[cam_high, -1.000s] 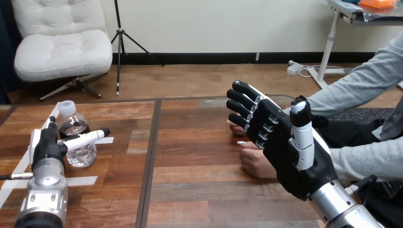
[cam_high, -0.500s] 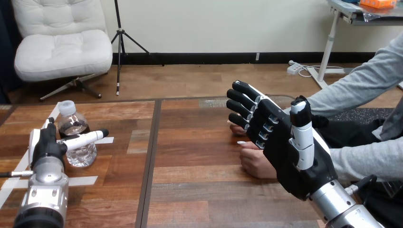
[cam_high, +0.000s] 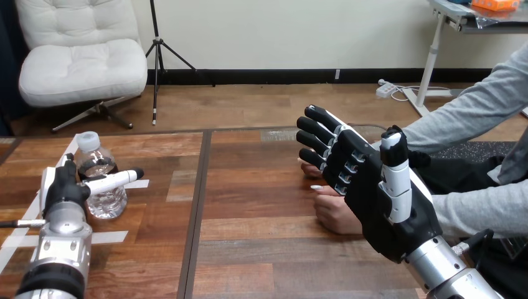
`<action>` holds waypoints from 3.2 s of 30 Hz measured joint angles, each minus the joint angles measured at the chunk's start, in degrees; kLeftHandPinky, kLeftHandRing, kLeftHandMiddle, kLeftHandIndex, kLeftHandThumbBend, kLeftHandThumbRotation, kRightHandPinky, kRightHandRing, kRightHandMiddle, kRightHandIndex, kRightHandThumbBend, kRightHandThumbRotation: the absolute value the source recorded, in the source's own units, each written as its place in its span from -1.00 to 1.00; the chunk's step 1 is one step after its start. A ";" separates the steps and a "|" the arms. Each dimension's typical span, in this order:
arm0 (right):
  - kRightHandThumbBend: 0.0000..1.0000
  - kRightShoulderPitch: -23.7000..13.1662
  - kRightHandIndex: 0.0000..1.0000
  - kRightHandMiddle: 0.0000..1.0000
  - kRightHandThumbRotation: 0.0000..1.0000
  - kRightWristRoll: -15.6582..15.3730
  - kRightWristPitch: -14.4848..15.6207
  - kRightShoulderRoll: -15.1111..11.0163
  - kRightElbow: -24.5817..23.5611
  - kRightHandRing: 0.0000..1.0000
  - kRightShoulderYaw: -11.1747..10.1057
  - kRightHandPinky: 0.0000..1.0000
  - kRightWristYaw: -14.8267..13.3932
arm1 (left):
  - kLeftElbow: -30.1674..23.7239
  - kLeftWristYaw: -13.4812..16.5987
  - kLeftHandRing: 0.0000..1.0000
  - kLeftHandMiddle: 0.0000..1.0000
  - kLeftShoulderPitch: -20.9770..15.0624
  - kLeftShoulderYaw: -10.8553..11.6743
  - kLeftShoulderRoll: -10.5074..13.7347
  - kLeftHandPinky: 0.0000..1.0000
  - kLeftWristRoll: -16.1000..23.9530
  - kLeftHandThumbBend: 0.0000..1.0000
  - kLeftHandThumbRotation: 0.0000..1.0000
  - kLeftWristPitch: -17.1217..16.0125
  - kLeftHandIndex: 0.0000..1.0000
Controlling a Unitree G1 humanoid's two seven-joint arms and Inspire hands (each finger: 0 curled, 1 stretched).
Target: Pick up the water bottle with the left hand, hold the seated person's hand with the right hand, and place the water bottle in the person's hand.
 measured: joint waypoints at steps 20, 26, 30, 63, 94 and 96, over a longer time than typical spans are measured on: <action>0.90 0.00 0.84 0.87 1.00 0.18 0.00 0.04 0.00 0.91 0.00 0.91 0.12 | 3.67 4.42 0.72 0.74 -3.02 0.16 -0.08 0.59 -0.35 0.71 -0.92 0.79 0.76; 0.90 0.00 0.83 0.86 1.00 0.18 0.00 0.06 -0.01 0.89 0.00 0.91 0.11 | 4.13 5.76 0.35 0.43 -3.64 0.11 -0.11 0.16 -0.30 0.70 -0.97 0.92 0.61; 0.90 0.00 0.83 0.86 1.00 0.18 -0.01 0.06 -0.02 0.89 0.00 0.91 0.08 | 4.21 6.90 0.14 0.23 -3.81 0.11 -0.22 0.01 -0.30 0.66 -0.99 0.89 0.44; 0.90 0.02 0.82 0.84 1.00 0.22 -0.34 0.09 -0.08 0.88 0.01 0.84 0.01 | 5.34 13.08 -0.18 -0.09 -3.84 -0.38 -1.88 -0.31 -0.10 0.52 -1.00 -3.16 -0.03; 0.90 0.03 0.82 0.85 1.00 0.22 -0.34 0.08 -0.13 0.88 0.01 0.84 -0.12 | 5.34 10.70 -0.21 -0.11 -3.39 -0.96 -1.95 -0.32 0.06 0.57 -1.00 -4.76 -0.04; 0.90 0.02 0.82 0.85 1.00 0.22 -0.34 0.08 -0.13 0.88 0.01 0.84 -0.12 | 5.34 10.61 -0.20 -0.11 -3.25 -1.04 -1.95 -0.31 0.09 0.57 -1.00 -5.16 -0.04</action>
